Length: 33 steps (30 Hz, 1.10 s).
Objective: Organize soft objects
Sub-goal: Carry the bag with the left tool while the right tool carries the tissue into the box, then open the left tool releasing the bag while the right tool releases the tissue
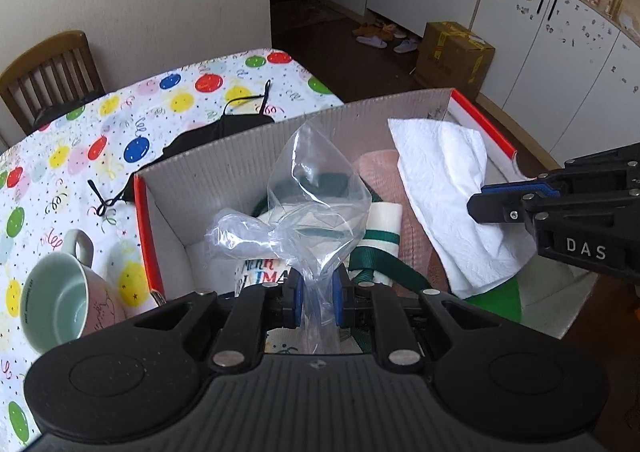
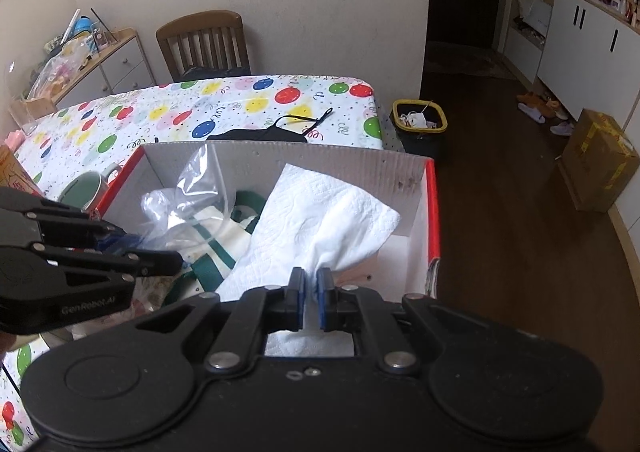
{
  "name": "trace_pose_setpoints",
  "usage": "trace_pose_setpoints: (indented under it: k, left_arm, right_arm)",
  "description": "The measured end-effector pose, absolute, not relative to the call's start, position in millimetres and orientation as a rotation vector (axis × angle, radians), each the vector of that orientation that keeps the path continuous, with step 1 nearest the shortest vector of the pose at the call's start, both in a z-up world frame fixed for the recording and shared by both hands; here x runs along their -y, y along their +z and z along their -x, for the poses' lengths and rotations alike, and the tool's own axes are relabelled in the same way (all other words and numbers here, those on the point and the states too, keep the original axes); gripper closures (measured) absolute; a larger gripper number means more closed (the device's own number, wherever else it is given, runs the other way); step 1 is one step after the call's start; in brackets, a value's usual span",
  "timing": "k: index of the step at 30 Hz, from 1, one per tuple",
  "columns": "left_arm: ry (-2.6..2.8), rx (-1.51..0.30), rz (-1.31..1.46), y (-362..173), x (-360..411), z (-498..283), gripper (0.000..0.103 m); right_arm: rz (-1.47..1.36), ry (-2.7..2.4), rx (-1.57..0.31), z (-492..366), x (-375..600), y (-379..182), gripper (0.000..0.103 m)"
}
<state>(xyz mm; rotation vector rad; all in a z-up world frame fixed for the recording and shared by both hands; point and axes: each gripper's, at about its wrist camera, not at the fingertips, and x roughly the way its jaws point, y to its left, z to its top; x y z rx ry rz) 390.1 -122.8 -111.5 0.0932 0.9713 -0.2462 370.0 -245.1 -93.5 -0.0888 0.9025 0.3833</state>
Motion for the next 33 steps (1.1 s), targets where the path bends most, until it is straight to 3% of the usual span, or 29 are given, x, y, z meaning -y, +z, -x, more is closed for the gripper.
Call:
trace_pose_setpoints:
  k: [8,20,22,24,25,33]
  left_arm:
    - [-0.241,-0.992,-0.06,-118.7,119.6,-393.1,0.088]
    - [-0.246,-0.97,-0.028,-114.0,116.5,-381.4,0.073]
    - [-0.246,-0.967,-0.021,-112.4,115.5,-378.0,0.067]
    - [-0.25,-0.964,-0.009,-110.7,113.6,-374.4,0.032]
    - [-0.25,-0.961,-0.004,-109.6,112.6,-372.3,0.029]
    - [-0.248,-0.882,-0.02,-89.4,114.4,-351.1,0.029]
  right_arm:
    - [0.06,0.392,-0.915,-371.7,248.7,-95.1,0.098]
    - [0.062,0.385,-0.897,-363.2,252.4,-86.4,0.096]
    - [0.066,0.389,-0.893,-360.0,254.0,-84.7,0.095]
    - [0.066,0.387,-0.884,-356.8,255.9,-81.7,0.094]
    - [0.065,0.387,-0.882,-355.5,257.1,-80.5,0.093]
    - [0.027,0.394,-0.855,-344.4,264.0,-68.0,0.087]
